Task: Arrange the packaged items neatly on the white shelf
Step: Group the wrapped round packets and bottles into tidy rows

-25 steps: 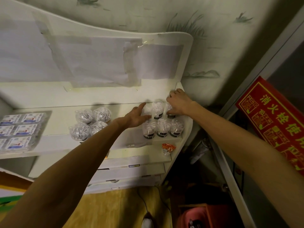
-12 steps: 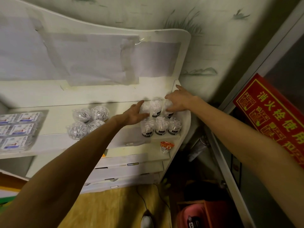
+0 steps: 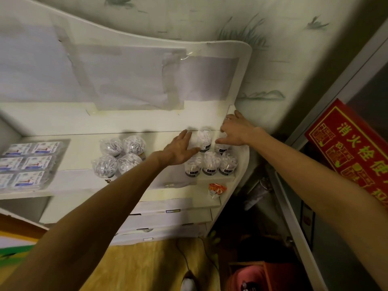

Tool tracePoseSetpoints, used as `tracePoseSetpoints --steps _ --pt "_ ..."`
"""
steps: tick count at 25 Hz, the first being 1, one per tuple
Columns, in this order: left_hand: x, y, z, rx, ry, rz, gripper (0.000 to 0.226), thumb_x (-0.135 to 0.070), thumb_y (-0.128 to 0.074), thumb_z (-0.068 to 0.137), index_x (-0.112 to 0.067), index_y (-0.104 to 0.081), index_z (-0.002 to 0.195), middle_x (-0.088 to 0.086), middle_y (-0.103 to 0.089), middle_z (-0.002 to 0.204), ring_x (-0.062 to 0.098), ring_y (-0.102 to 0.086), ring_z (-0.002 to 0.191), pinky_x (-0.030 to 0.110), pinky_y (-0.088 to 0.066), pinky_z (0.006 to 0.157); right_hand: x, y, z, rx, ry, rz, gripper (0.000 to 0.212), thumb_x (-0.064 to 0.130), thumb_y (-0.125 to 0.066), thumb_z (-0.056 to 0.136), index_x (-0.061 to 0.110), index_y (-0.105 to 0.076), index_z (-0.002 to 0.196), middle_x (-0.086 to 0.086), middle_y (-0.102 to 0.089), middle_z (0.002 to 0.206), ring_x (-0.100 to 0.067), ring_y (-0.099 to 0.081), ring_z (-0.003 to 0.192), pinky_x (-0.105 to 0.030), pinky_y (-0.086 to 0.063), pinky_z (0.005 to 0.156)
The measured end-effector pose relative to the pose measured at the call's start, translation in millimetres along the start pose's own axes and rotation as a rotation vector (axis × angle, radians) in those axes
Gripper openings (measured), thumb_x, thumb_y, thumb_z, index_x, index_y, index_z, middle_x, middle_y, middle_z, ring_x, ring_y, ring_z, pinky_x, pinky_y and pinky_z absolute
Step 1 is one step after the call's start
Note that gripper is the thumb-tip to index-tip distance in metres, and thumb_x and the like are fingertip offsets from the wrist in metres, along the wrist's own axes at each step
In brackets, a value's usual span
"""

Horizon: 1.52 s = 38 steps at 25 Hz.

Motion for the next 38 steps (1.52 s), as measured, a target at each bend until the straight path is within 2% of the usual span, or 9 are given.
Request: tracePoseSetpoints --steps 4,10,12,15,19,24,29,33,38 --pt "-1.9 1.2 -3.4 -0.014 -0.026 -0.025 0.077 -0.050 -0.046 0.101 -0.010 -0.013 0.158 0.008 -0.010 0.166 0.026 -0.016 0.151 0.037 -0.019 0.119 -0.7 -2.7 -5.5 0.002 -0.009 0.037 0.071 0.077 -0.039 0.087 0.020 -0.070 0.118 -0.005 -0.066 0.119 -0.025 -0.048 0.125 -0.053 -0.012 0.119" --pt "7.3 -8.6 -0.5 0.016 0.024 0.010 0.087 -0.061 -0.043 0.097 -0.014 -0.006 0.159 0.005 0.004 0.167 0.027 -0.004 0.153 0.043 -0.013 0.122 2.6 -11.3 -10.0 0.004 -0.016 0.038 0.074 0.078 -0.034 0.087 0.020 -0.068 0.119 -0.004 -0.065 0.122 -0.025 -0.048 0.125 -0.058 -0.010 0.118" --pt "4.5 -6.8 -3.0 -0.016 0.008 0.008 0.088 -0.062 -0.044 0.097 -0.015 -0.004 0.160 0.004 0.007 0.167 0.025 -0.002 0.153 0.044 -0.014 0.122 2.0 -6.3 -13.3 -0.025 -0.027 0.095 0.075 0.077 -0.034 0.089 0.019 -0.065 0.124 -0.005 -0.063 0.127 -0.026 -0.047 0.129 -0.059 -0.008 0.119" --pt "2.5 -2.4 -4.3 -0.047 -0.031 0.022 0.090 -0.065 -0.044 0.095 -0.017 -0.003 0.160 0.002 0.008 0.167 0.024 -0.001 0.153 0.045 -0.015 0.122 9.1 14.2 -11.9 -0.154 0.003 0.207 0.063 0.059 -0.049 0.094 0.018 -0.051 0.141 -0.007 -0.052 0.144 -0.025 -0.040 0.139 -0.054 -0.005 0.120" --pt "5.3 -9.8 -3.8 0.038 -0.007 0.046 0.092 -0.070 -0.040 0.093 -0.018 -0.003 0.160 0.004 0.011 0.166 0.026 0.001 0.153 0.046 -0.015 0.120 41.5 27.6 11.1 -0.137 0.060 0.415 0.068 0.044 -0.056 0.091 0.023 -0.037 0.152 -0.003 -0.039 0.157 -0.024 -0.035 0.145 -0.047 -0.027 0.118" --pt "6.7 -12.7 -6.4 0.052 0.004 0.062 0.091 -0.071 -0.037 0.094 -0.020 -0.001 0.160 0.002 0.013 0.166 0.025 0.001 0.153 0.047 -0.016 0.120 45.1 10.8 21.1 0.023 -0.038 0.497 0.063 0.047 -0.060 0.090 0.022 -0.047 0.146 -0.004 -0.051 0.147 -0.026 -0.050 0.131 -0.044 -0.044 0.104" --pt "6.9 -15.0 -7.5 0.050 -0.012 0.073 0.091 -0.072 -0.034 0.093 -0.021 0.004 0.159 0.000 0.018 0.165 0.025 0.001 0.153 0.050 -0.018 0.121 33.1 4.5 8.6 0.022 -0.095 0.517 0.069 0.064 -0.056 0.089 0.023 -0.048 0.144 -0.003 -0.056 0.142 -0.025 -0.055 0.124 -0.041 -0.048 0.097" --pt "6.9 -20.3 -4.7 0.076 -0.019 0.084 0.092 -0.073 -0.030 0.094 -0.020 0.009 0.158 0.000 0.024 0.163 0.024 -0.002 0.154 0.047 -0.020 0.121 36.5 3.6 -1.0 0.004 -0.104 0.536 0.068 0.064 -0.054 0.091 0.023 -0.047 0.145 -0.004 -0.055 0.143 -0.025 -0.054 0.125 -0.039 -0.047 0.096" --pt "4.6 -16.6 -4.2 0.043 -0.059 0.090 0.089 -0.071 -0.030 0.094 -0.020 0.003 0.159 0.000 0.016 0.166 0.024 -0.015 0.152 0.044 -0.024 0.118 40.6 2.8 -4.3 -0.006 -0.080 0.625 0.064 0.061 -0.055 0.092 0.021 -0.051 0.142 -0.004 -0.059 0.136 -0.023 -0.057 0.119 -0.039 -0.048 0.095"
Point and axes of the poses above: each hand's wrist, its own z-axis towards the middle knuckle, its own y-axis out of the back of the hand, x = y × z, the point moved 6 cm from there along z, towards the middle knuckle
